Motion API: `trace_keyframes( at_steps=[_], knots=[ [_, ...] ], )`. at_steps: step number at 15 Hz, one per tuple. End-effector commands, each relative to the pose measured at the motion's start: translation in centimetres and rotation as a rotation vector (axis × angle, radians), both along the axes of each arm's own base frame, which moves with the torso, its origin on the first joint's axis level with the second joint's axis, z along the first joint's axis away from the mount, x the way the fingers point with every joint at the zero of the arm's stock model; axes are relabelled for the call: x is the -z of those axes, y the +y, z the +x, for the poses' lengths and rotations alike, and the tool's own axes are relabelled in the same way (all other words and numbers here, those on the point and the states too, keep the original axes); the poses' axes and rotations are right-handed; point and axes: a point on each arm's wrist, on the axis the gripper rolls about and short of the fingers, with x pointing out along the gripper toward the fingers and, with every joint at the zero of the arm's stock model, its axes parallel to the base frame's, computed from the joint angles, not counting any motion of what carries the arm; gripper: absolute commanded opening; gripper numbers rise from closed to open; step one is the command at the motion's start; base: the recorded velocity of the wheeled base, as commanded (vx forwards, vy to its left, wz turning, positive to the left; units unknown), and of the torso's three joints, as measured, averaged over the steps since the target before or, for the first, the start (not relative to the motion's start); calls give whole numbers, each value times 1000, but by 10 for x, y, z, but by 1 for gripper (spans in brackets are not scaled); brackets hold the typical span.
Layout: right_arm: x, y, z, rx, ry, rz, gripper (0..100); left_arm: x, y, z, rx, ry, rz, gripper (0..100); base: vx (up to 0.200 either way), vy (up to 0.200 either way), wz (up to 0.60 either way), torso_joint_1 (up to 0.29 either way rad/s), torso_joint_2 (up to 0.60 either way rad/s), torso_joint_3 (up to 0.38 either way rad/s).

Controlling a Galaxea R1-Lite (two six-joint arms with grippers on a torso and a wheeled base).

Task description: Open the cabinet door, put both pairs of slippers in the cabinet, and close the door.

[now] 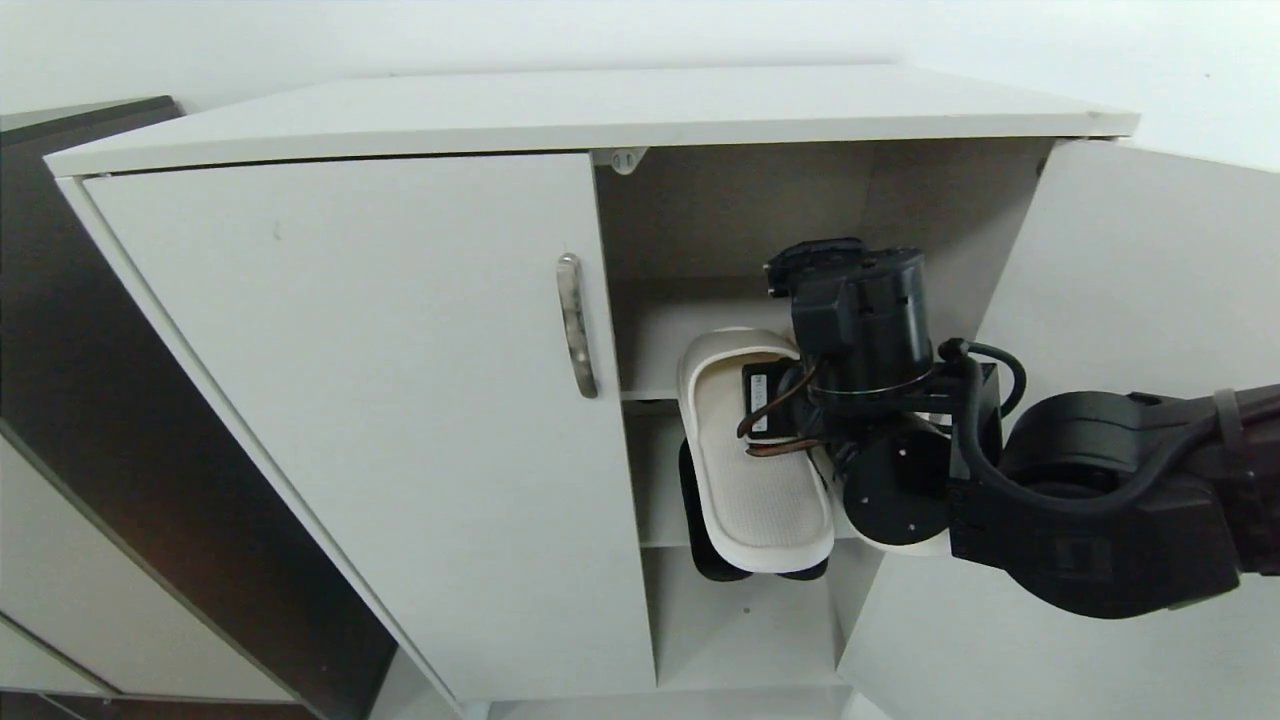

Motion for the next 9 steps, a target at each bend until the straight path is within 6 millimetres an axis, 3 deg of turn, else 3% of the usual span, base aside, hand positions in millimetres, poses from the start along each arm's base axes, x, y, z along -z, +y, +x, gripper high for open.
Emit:
trace_keyframes(
  at_steps=[1,5,9],
  knots=[
    [2,-2,-2,-1,-6,7,0,0,0,0,0,0,-1,0,200,0,0,7,2,2],
    [18,-5,-3,-4,-3,-34,0,0,0,0,-1,0,-1,0,0,0,0,0,0,0],
    [24,1,19,-31,-71,-4,0,0,0,0,-1,0,-1,0,0,0,0,0,0,0]
  ],
)
